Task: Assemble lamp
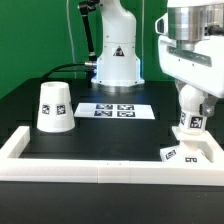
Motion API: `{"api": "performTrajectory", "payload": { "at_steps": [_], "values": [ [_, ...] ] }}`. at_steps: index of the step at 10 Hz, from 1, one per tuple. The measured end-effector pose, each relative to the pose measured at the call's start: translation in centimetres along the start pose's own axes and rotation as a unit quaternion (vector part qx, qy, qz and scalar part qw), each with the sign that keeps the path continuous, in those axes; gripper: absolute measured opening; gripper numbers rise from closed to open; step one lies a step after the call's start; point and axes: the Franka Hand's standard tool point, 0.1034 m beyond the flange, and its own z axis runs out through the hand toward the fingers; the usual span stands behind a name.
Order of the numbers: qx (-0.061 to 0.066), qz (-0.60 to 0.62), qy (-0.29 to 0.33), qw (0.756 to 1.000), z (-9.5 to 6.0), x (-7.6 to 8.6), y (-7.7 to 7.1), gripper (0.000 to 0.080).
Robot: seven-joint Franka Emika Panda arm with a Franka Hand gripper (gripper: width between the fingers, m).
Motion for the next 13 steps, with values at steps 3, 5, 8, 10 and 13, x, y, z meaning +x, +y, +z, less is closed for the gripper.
{"api": "performTrajectory", "payload": {
  "at_steps": [3, 5, 8, 10, 13],
  "values": [
    [0.003, 0.081, -0.013, 0.997, 0.02, -0.03, -0.07, 0.0577],
    [0.002, 0.067, -0.013, 0.998, 0.04, -0.07, -0.06, 0.068],
    [-0.006, -0.08, -0.008, 0.997, -0.04, -0.2, 0.12, 0.0696],
    [-0.005, -0.171, -0.008, 0.985, -0.04, -0.18, 0.13, 0.0698],
    [-0.004, -0.294, -0.009, 0.956, -0.02, -0.12, 0.13, 0.0698]
  ]
}}
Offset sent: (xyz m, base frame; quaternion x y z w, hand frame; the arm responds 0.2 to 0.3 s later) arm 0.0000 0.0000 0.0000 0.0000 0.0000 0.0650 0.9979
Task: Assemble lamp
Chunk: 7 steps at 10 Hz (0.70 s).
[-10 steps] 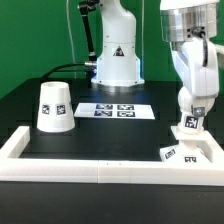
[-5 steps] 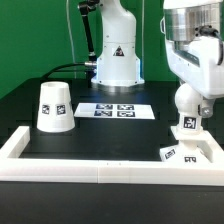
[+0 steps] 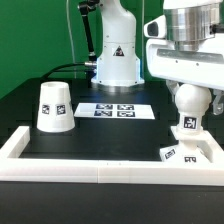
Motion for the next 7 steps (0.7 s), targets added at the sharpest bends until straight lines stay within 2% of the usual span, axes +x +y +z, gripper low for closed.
{"api": "performTrajectory", "payload": {
  "at_steps": [2, 3, 5, 7],
  "values": [
    [-0.002, -0.07, 0.002, 0.998, -0.02, 0.06, 0.04, 0.0698],
    [-0.015, -0.166, 0.014, 0.986, -0.19, 0.29, 0.14, 0.0698],
    [-0.025, -0.269, 0.023, 0.963, -0.62, 0.33, -0.05, 0.0698],
    [-0.033, -0.376, 0.027, 0.926, -0.83, 0.34, -0.3, 0.0698]
  ]
}}
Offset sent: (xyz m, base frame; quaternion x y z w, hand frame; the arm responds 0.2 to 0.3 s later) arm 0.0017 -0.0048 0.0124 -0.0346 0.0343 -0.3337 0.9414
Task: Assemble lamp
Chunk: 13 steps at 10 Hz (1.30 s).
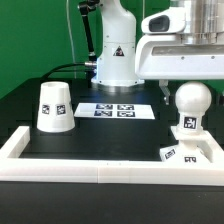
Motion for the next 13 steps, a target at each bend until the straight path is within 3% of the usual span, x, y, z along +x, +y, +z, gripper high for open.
{"api": "performTrajectory", "payload": {
  "at_steps": [4, 7, 12, 13],
  "values": [
    [-0.001, -0.118, -0.001, 0.993, 0.18, 0.01, 0.29, 0.0698],
    [-0.008, -0.251, 0.011, 0.968, 0.17, 0.32, 0.0, 0.0698],
    [-0.023, -0.506, 0.003, 0.862, 0.42, 0.35, 0.42, 0.0698],
    [-0.028, -0.524, 0.001, 0.851, 0.43, 0.34, 0.44, 0.0698]
  ]
}}
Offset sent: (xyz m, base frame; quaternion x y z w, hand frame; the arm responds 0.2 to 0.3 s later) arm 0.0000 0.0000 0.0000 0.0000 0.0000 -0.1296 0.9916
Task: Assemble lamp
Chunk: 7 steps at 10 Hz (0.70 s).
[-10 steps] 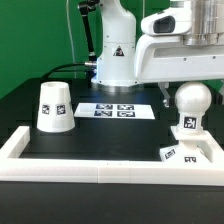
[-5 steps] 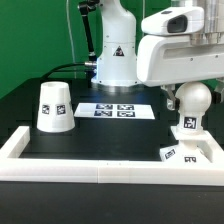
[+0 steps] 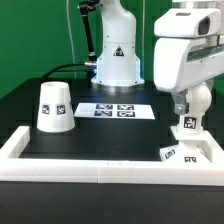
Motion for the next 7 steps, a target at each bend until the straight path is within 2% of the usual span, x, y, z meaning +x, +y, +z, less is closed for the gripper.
{"api": "performTrajectory", "payload": {
  "at_steps": [4, 5, 7],
  "values": [
    [-0.01, -0.106, -0.01, 0.994, -0.1, -0.06, 0.16, 0.0698],
    [-0.009, -0.12, -0.011, 0.993, -0.03, -0.17, 0.21, 0.0604],
    [-0.009, -0.111, -0.01, 0.994, -0.02, -0.2, 0.23, 0.0576]
  ]
}}
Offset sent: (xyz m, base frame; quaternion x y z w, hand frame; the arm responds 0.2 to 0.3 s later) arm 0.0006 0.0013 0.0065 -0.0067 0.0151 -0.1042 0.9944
